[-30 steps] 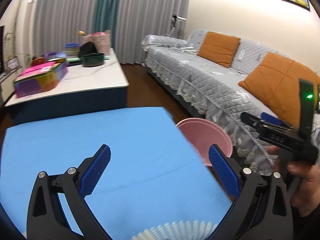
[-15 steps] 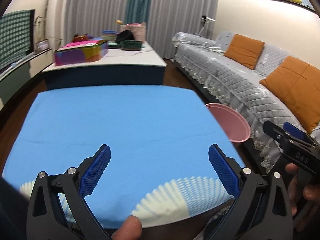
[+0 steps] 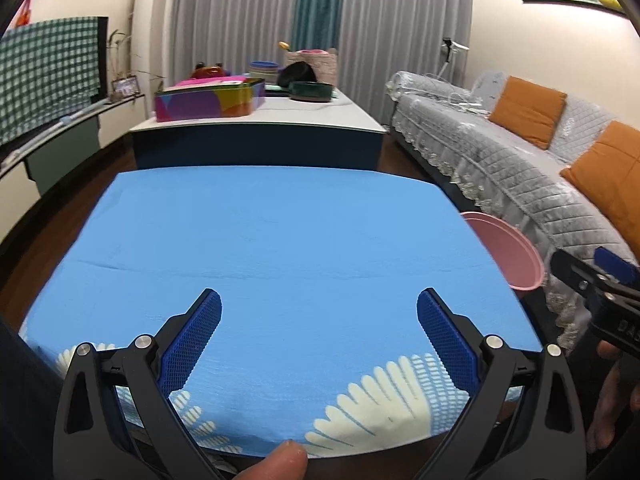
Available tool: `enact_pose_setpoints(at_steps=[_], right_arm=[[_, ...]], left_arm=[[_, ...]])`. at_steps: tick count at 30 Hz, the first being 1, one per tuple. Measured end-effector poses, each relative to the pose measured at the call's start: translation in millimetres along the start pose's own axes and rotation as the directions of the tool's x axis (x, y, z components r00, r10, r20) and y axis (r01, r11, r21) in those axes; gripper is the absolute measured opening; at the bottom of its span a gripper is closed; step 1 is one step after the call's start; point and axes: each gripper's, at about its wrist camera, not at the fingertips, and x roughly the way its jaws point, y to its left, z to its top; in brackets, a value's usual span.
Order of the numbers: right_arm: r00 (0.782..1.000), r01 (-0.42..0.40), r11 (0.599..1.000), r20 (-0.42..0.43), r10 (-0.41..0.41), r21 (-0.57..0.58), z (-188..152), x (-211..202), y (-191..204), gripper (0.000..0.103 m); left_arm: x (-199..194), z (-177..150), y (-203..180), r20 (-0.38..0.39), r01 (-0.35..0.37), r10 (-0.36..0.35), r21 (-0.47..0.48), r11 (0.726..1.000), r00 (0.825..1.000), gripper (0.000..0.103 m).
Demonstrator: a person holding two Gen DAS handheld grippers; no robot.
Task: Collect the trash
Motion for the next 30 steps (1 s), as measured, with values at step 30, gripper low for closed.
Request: enact_pose_setpoints(at_steps=[30], right_arm=[[1.0, -0.014, 1.0, -0.014, 0.014, -0.016, -2.1, 4.3, 6.6, 0.098]], left_arm=[[-0.7, 1.5, 1.9, -0.001, -0.008, 0.008, 0.01, 1.0, 1.0, 0.095]])
